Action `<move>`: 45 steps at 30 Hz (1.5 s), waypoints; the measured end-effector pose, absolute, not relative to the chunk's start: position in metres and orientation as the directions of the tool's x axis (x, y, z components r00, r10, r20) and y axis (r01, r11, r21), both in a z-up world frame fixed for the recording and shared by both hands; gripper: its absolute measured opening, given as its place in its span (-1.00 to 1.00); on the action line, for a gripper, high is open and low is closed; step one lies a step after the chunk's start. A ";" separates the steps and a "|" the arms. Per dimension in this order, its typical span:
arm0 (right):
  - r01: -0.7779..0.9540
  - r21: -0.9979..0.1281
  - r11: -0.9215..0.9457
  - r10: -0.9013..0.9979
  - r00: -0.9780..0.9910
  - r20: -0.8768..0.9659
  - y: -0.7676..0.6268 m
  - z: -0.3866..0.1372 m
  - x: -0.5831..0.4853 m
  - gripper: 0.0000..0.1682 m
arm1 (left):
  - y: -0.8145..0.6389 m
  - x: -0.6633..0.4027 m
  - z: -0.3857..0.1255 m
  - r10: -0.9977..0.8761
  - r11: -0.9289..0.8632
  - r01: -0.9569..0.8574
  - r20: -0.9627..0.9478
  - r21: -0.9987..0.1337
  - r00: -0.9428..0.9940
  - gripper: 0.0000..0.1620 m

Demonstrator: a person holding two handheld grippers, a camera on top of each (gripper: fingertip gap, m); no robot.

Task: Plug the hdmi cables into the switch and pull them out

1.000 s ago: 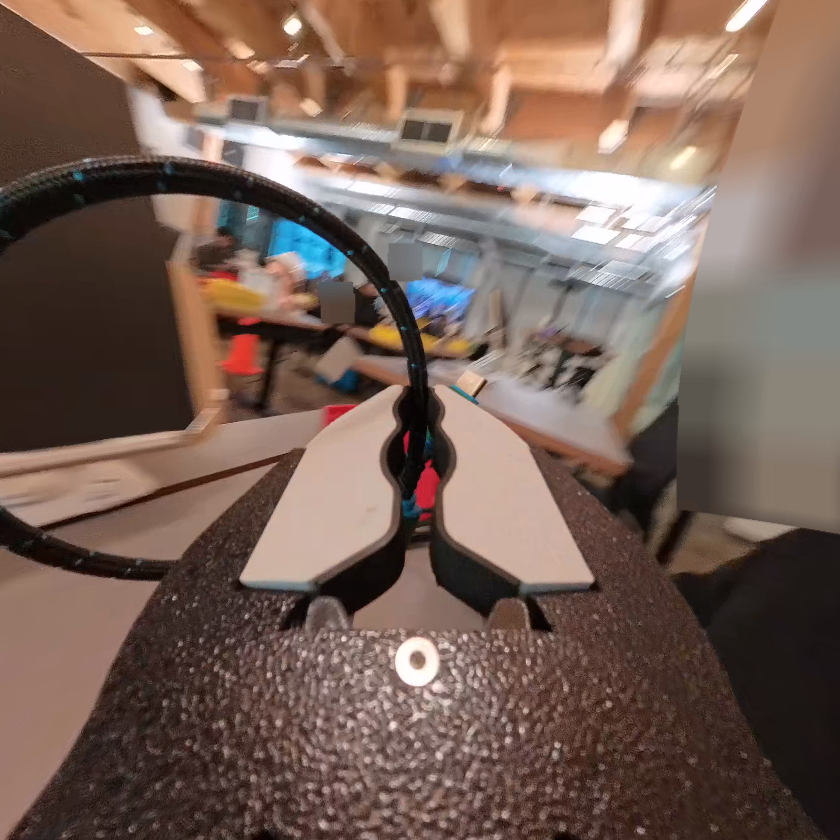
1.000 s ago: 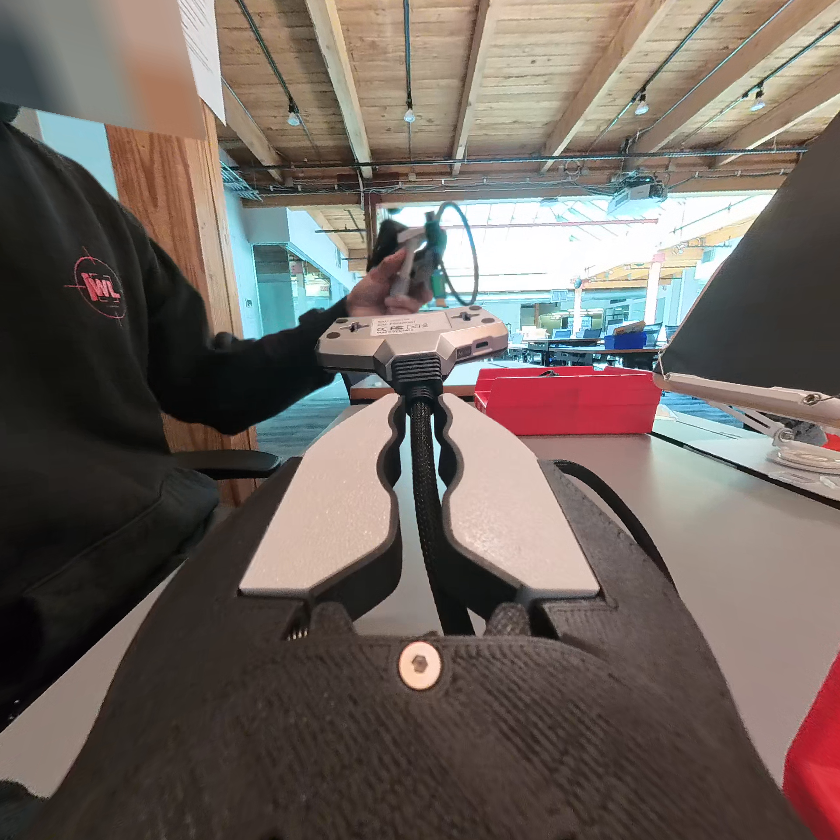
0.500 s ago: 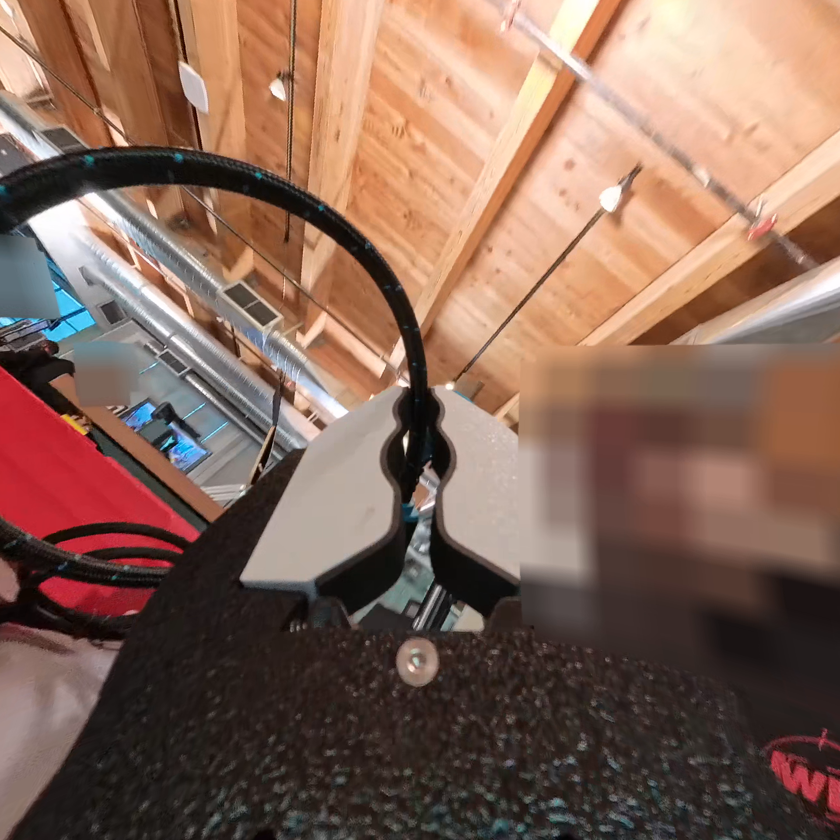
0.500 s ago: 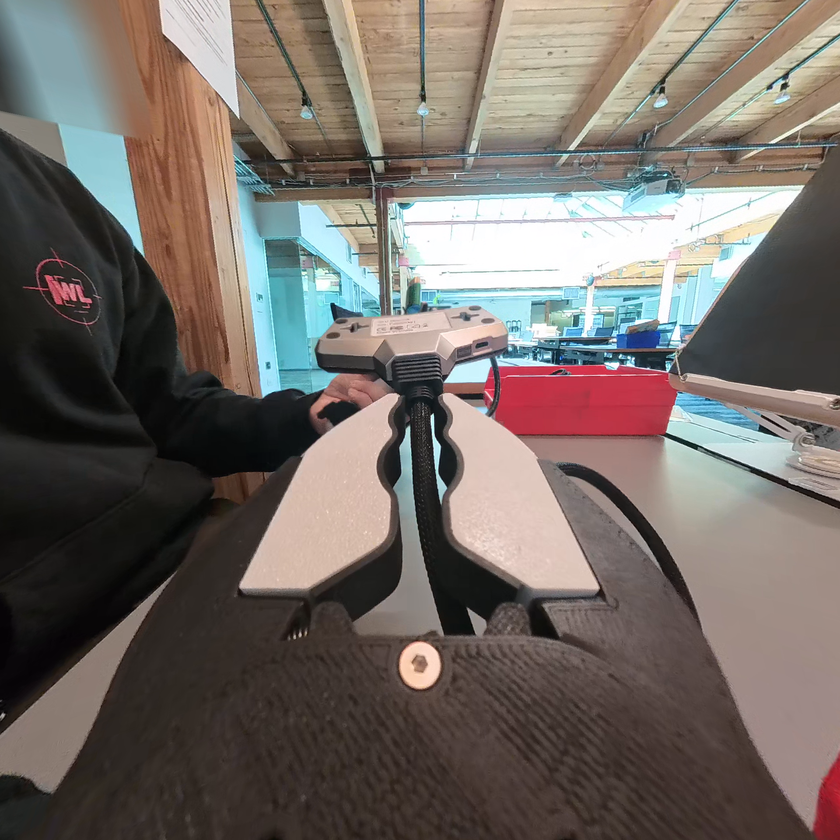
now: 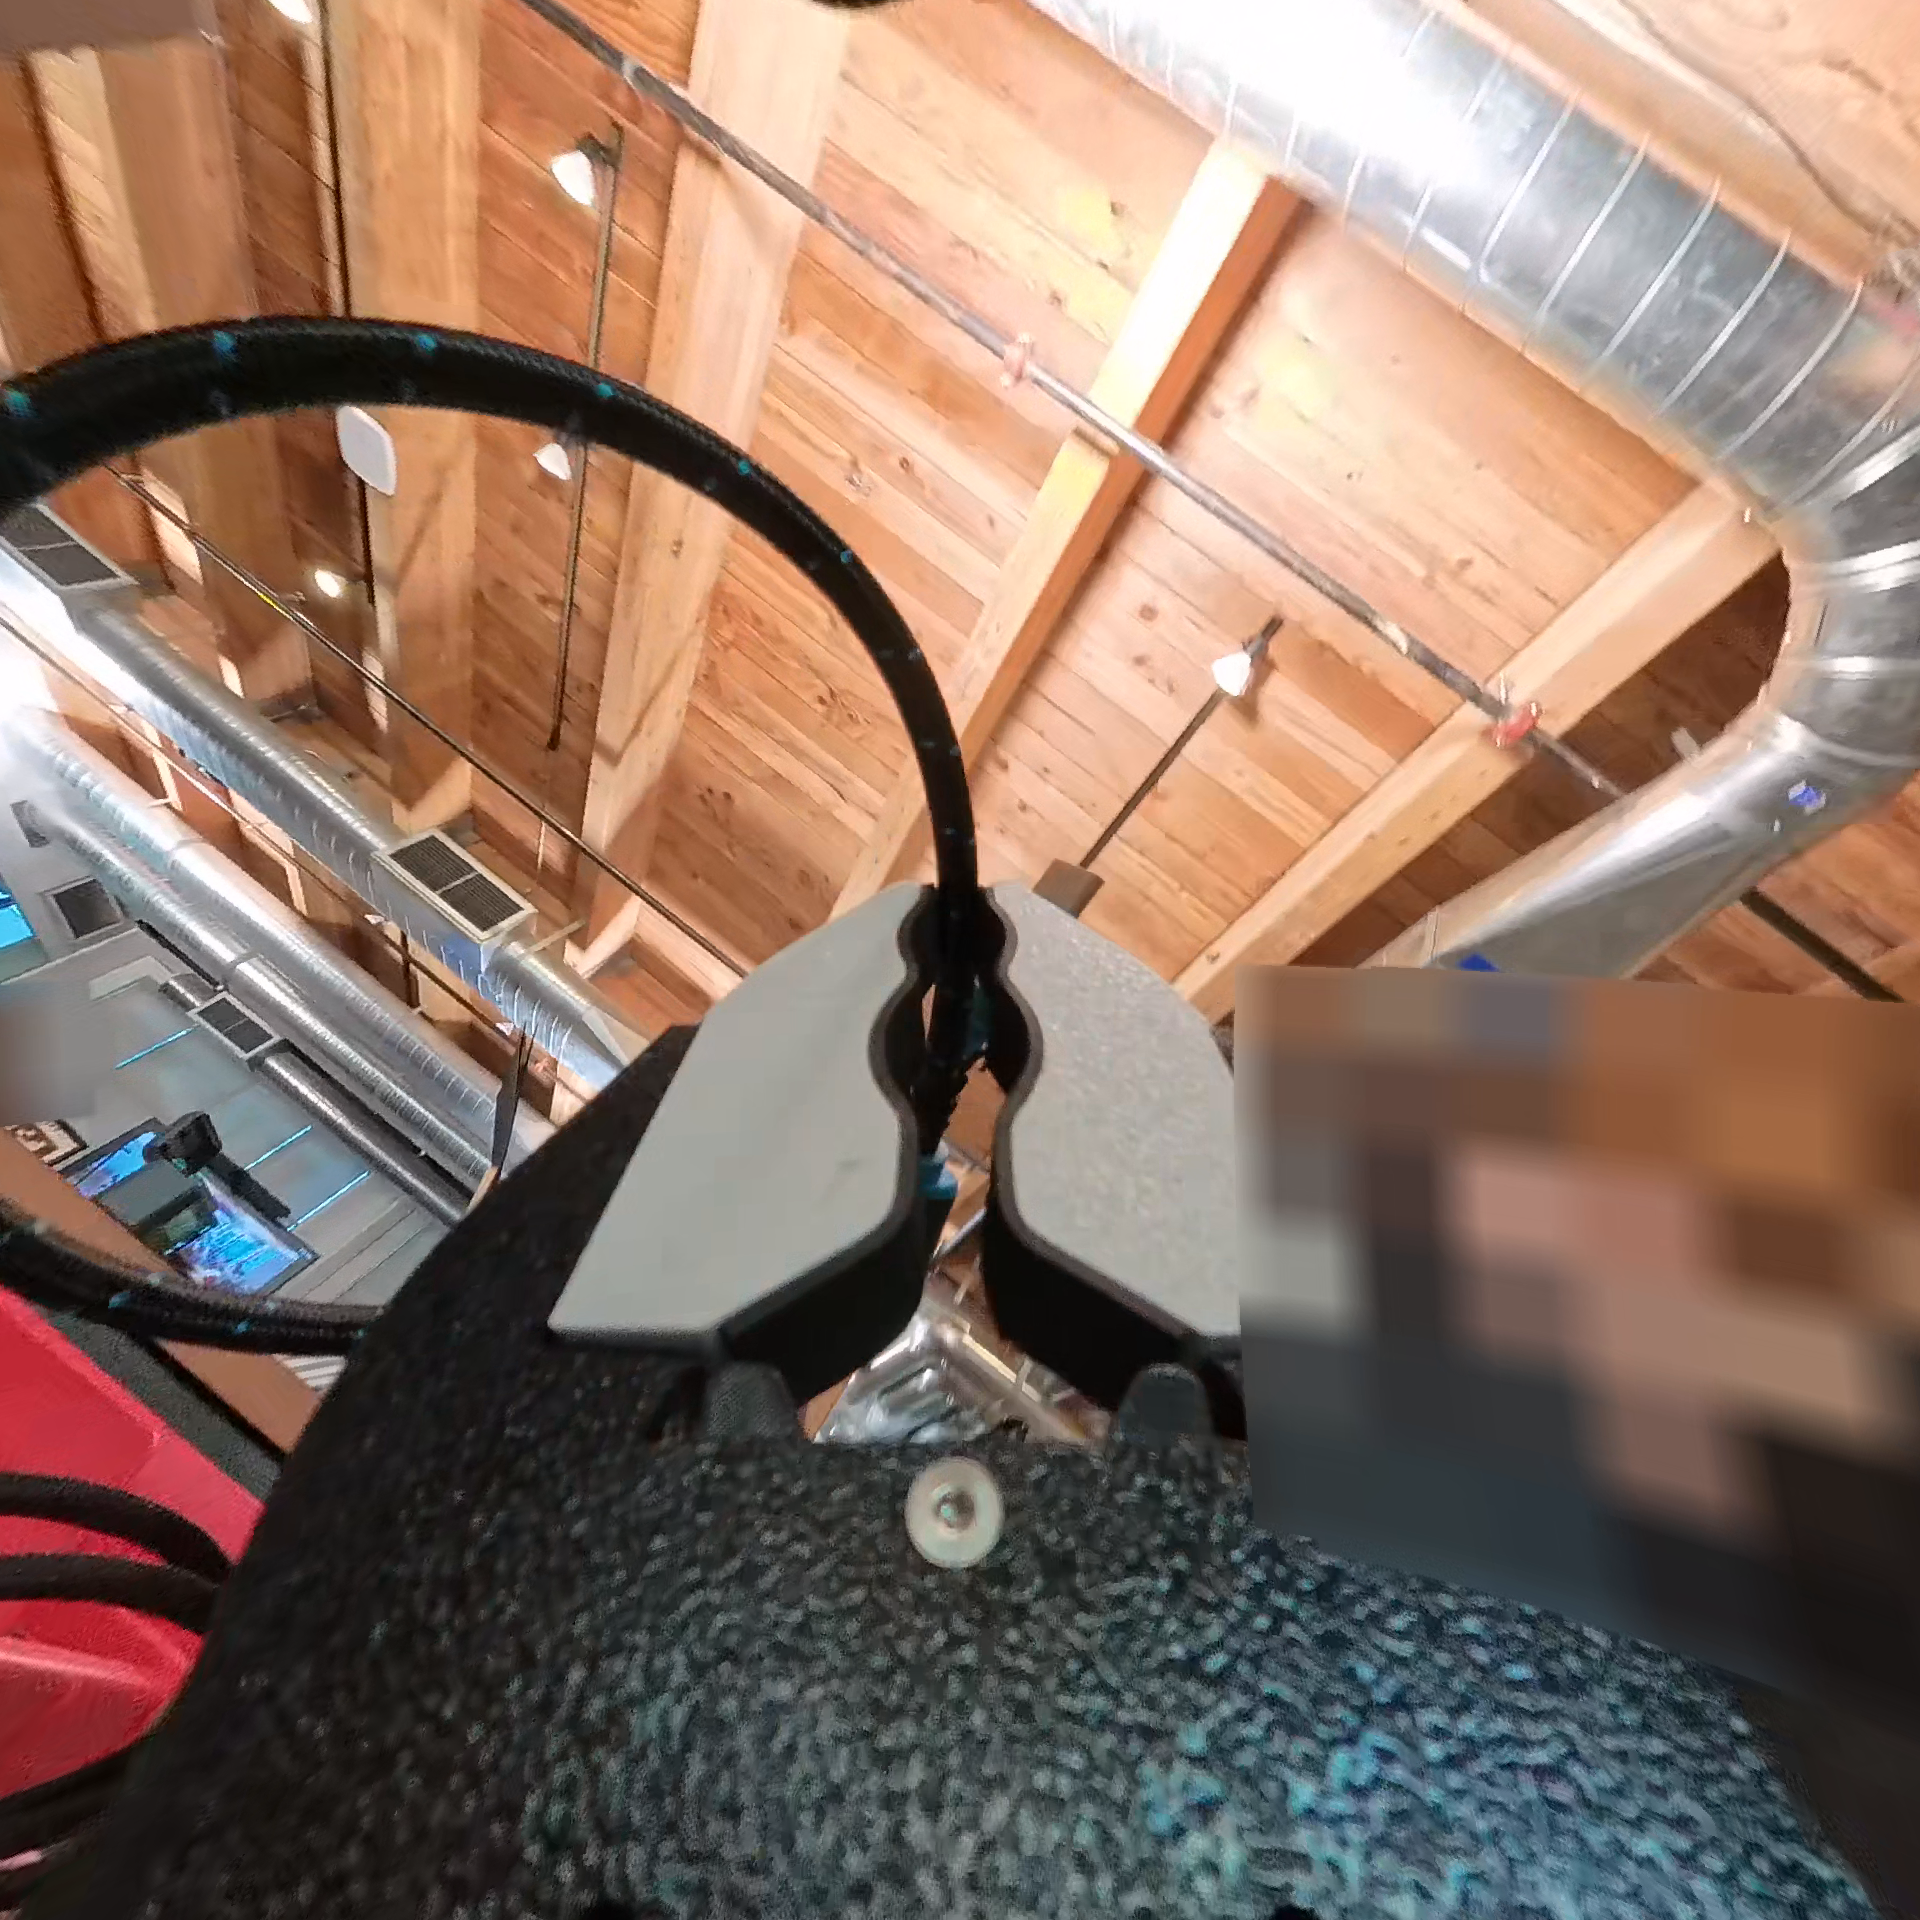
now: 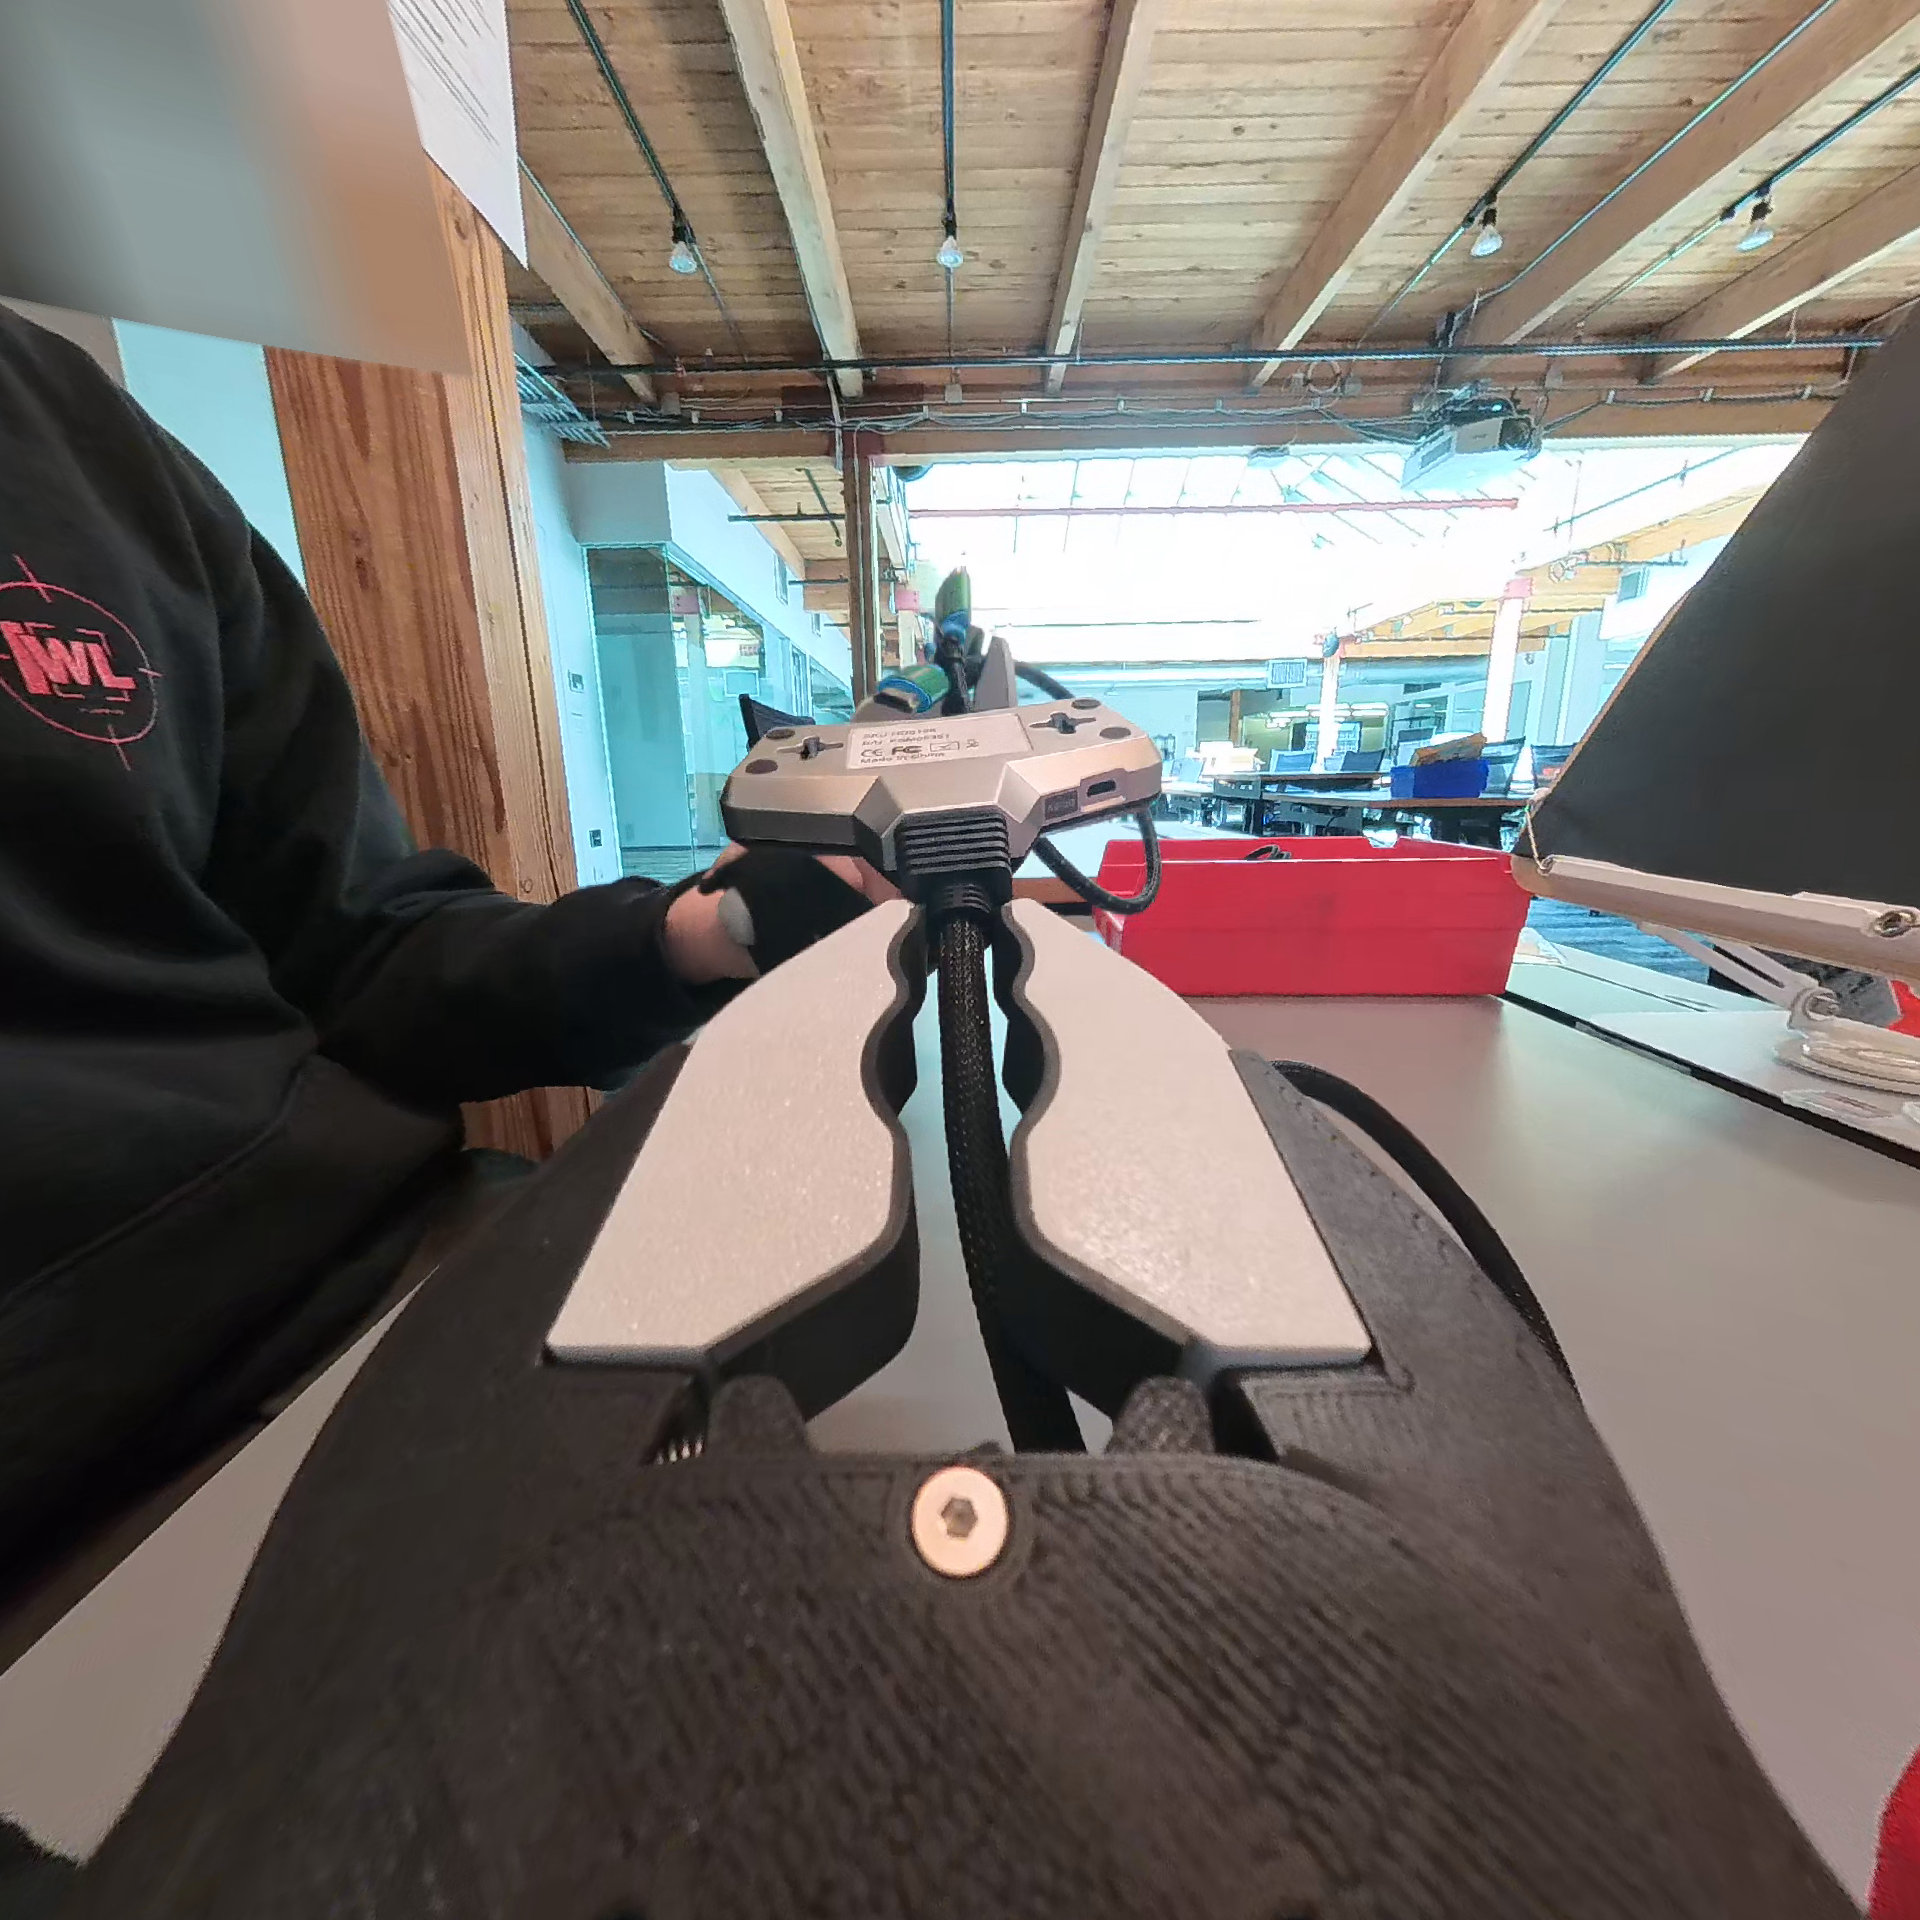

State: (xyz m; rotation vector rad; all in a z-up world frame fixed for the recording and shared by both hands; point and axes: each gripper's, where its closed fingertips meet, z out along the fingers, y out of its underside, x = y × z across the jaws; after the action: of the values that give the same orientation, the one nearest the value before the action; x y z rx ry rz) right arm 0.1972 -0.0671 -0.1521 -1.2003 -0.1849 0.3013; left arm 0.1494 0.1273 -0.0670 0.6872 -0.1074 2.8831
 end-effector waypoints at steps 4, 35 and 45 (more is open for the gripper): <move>-0.141 -0.930 0.339 0.331 0.944 -0.023 -0.068 -0.151 0.198 -0.85 | 0.106 0.150 -0.063 0.051 -0.976 -0.135 0.423 -0.173 -0.905 -0.93; -0.144 -0.920 0.363 0.331 0.943 -0.017 -0.072 -0.149 0.197 -0.85 | 0.082 0.162 -0.199 -0.348 -0.734 -0.419 0.825 -0.535 -0.445 -0.90; -0.138 -0.926 0.351 0.339 0.941 -0.011 -0.071 -0.150 0.195 -0.85 | 0.155 0.124 -0.248 -0.476 -0.782 -0.430 0.878 -0.451 -0.055 -0.78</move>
State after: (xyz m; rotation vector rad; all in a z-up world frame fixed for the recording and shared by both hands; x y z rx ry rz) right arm 0.1948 -0.0708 -0.1504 -1.1734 -0.1949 0.3112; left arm 0.1242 0.1552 -0.2475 2.1835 -1.0472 2.0572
